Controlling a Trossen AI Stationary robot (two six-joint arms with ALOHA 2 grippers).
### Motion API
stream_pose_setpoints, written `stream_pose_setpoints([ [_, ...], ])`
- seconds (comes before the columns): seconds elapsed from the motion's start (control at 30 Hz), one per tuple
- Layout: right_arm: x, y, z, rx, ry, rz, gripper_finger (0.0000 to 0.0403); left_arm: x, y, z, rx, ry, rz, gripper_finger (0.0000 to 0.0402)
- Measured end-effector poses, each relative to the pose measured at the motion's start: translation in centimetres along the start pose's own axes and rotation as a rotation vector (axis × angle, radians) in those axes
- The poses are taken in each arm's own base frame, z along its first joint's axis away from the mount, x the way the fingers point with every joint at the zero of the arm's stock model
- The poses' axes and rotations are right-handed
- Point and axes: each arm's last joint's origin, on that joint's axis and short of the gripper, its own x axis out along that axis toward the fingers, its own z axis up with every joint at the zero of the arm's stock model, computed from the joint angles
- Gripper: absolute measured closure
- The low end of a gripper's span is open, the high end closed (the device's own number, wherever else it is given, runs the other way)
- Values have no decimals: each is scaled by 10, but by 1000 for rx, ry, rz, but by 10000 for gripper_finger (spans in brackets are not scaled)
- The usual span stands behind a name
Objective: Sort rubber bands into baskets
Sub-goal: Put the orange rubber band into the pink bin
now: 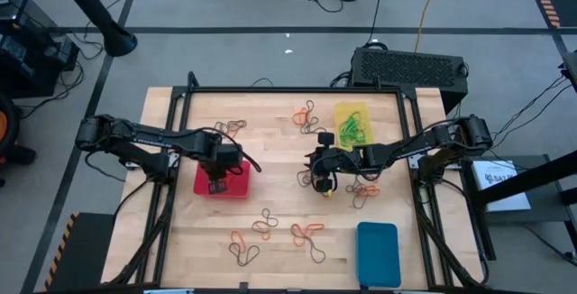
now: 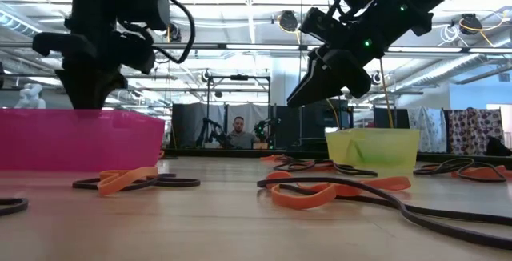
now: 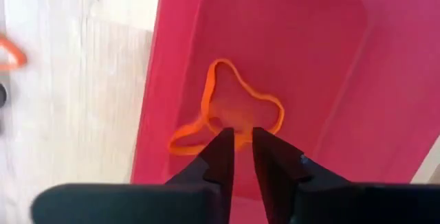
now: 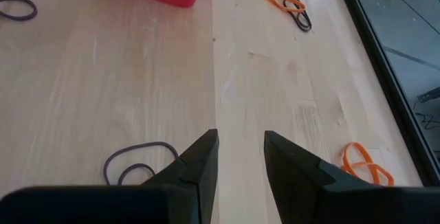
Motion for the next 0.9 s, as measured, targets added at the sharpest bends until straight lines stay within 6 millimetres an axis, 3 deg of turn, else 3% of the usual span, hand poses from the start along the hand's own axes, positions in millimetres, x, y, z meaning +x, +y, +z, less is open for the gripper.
stream_pose_setpoints([
  [0.17,0,0,0,-6,0,-1,291,-3,-1,3,37,-16,-4,308],
  [0.37,0,0,0,-6,0,-1,291,-25,-3,18,175,-111,2,295],
  [0.5,0,-1,-1,-1,15,-28,291,-40,6,42,272,-322,191,295],
  [0.6,0,-3,-5,22,58,-102,291,-44,20,65,299,-522,226,295],
  [0.77,-1,-2,-15,34,163,-121,291,-28,42,99,380,-722,156,295],
  [0.9,-4,1,-25,42,262,-107,291,3,47,124,461,-786,19,295],
])
